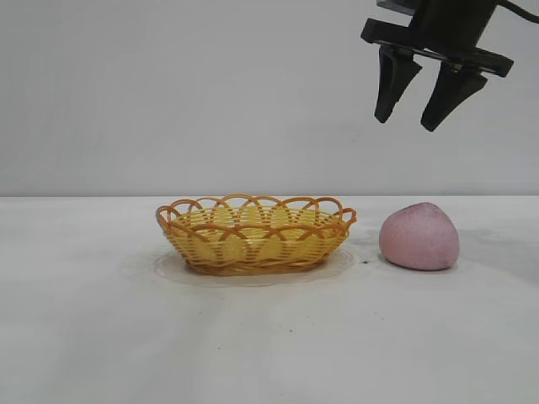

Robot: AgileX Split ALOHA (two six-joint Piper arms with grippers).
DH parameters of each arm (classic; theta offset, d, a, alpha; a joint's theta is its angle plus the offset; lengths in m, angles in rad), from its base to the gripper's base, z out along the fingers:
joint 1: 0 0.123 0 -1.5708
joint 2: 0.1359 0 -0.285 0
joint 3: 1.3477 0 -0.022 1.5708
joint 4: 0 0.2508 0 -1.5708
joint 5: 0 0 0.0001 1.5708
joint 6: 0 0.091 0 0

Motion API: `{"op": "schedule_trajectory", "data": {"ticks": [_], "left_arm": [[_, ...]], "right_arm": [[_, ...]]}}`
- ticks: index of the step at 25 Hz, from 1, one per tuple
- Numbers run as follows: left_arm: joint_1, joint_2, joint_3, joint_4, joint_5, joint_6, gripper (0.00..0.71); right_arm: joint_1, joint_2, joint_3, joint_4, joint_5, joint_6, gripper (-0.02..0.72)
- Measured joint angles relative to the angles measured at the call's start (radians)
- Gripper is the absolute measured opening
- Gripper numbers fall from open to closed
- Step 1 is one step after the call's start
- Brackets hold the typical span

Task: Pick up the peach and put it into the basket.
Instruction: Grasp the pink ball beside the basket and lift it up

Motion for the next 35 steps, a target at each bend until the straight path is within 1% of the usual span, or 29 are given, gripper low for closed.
{"op": "schedule_trajectory", "data": {"ticks": [8, 12, 16, 21, 24, 26, 35], "left_arm": [[0.0, -0.336, 0.293, -0.026, -0.09, 0.0, 0.521], [0.0, -0.498, 0.411, -0.026, -0.094, 0.0, 0.521], [0.0, -0.669, 0.498, -0.033, -0.094, 0.004, 0.521], [0.0, -0.884, 0.559, -0.037, -0.097, 0.019, 0.521], [0.0, -0.999, 0.593, -0.037, -0.116, 0.03, 0.521], [0.0, -1.067, 0.619, -0.037, -0.111, 0.031, 0.521], [0.0, -1.346, 0.631, -0.037, -0.091, 0.03, 0.521]], "right_arm": [[0.0, 0.0, 0.0, -0.004, 0.0, 0.0, 0.403], [0.0, 0.0, 0.0, -0.004, 0.0, 0.0, 0.403], [0.0, 0.0, 0.0, -0.004, 0.0, 0.0, 0.403], [0.0, 0.0, 0.0, -0.013, 0.008, 0.0, 0.403], [0.0, 0.0, 0.0, -0.019, 0.015, 0.0, 0.403], [0.0, 0.0, 0.0, -0.021, 0.014, 0.0, 0.403], [0.0, 0.0, 0.0, -0.027, 0.017, 0.0, 0.403]]}}
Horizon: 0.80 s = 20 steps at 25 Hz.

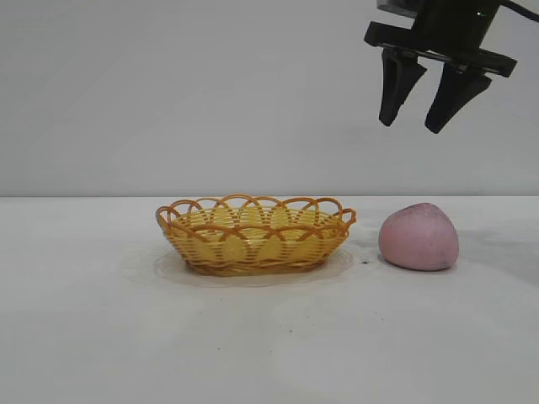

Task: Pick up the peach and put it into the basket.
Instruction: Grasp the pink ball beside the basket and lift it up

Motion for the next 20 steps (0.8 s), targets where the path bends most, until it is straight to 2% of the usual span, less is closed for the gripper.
{"op": "schedule_trajectory", "data": {"ticks": [6, 13, 15, 20], "left_arm": [[0.0, -0.011, 0.0, 0.021, 0.002, -0.022, 0.521], [0.0, -0.011, 0.0, 0.021, 0.002, -0.029, 0.521], [0.0, -0.011, 0.0, 0.021, 0.002, -0.029, 0.521], [0.0, -0.011, 0.0, 0.021, 0.002, -0.029, 0.521]], "right_arm": [[0.0, -0.004, -0.002, -0.006, 0.019, 0.0, 0.403], [0.0, -0.066, -0.002, -0.075, 0.061, 0.0, 0.403], [0.0, -0.086, -0.007, -0.085, 0.1, 0.0, 0.403], [0.0, -0.094, -0.044, -0.089, 0.252, 0.0, 0.403]]}}
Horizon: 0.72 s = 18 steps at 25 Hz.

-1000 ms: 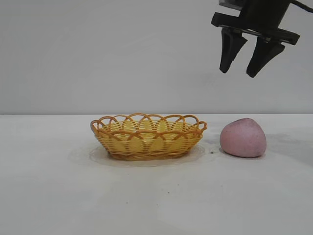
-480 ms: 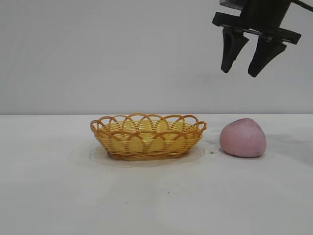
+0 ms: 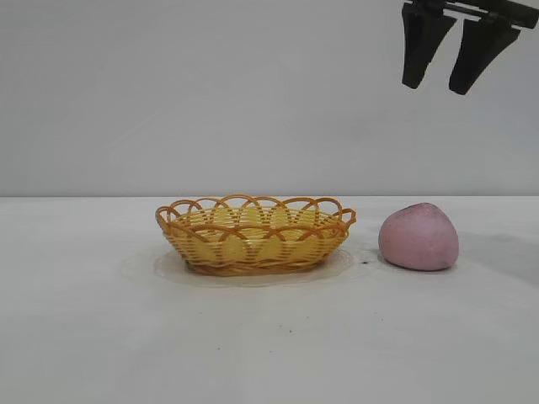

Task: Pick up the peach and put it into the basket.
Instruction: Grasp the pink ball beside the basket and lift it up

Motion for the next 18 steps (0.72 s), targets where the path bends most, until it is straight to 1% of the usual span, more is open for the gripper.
{"op": "schedule_trajectory", "data": {"ticks": [3, 5, 9, 13, 17, 18], "left_arm": [[0.0, 0.0, 0.0, 0.0, 0.0, 0.0, 0.521], [0.0, 0.0, 0.0, 0.0, 0.0, 0.0, 0.521], [0.0, 0.0, 0.0, 0.0, 0.0, -0.002, 0.521], [0.0, 0.0, 0.0, 0.0, 0.0, -0.002, 0.521], [0.0, 0.0, 0.0, 0.0, 0.0, -0.002, 0.521], [0.0, 0.0, 0.0, 0.0, 0.0, -0.002, 0.521]], "right_arm": [[0.0, 0.0, -0.005, 0.0, 0.079, 0.0, 0.403], [0.011, 0.0, -0.005, -0.005, 0.106, 0.0, 0.403], [0.085, 0.005, -0.007, -0.026, 0.118, 0.0, 0.403], [0.181, 0.055, -0.009, -0.106, 0.141, 0.004, 0.403], [0.207, 0.113, -0.009, -0.133, 0.151, 0.004, 0.403], [0.207, 0.12, -0.009, -0.135, 0.151, 0.004, 0.337]]}}
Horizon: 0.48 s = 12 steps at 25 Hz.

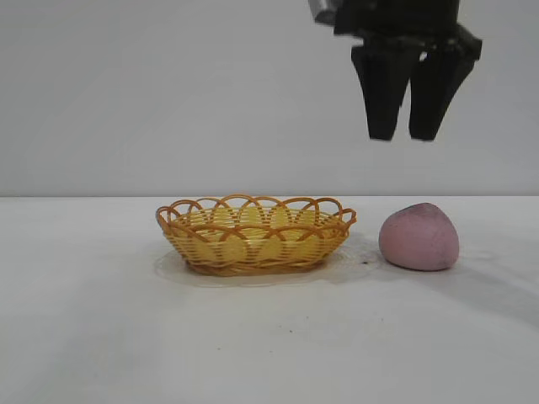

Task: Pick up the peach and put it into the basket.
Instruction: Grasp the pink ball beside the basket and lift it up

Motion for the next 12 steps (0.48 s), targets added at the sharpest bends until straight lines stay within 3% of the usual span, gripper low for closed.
{"op": "schedule_trajectory", "data": {"ticks": [12], "left_arm": [[0.0, 0.0, 0.0, 0.0, 0.0, 0.0, 0.521]], "right_arm": [[-0.029, 0.077, 0.0, -0.006, -0.012, 0.002, 0.335]]}}
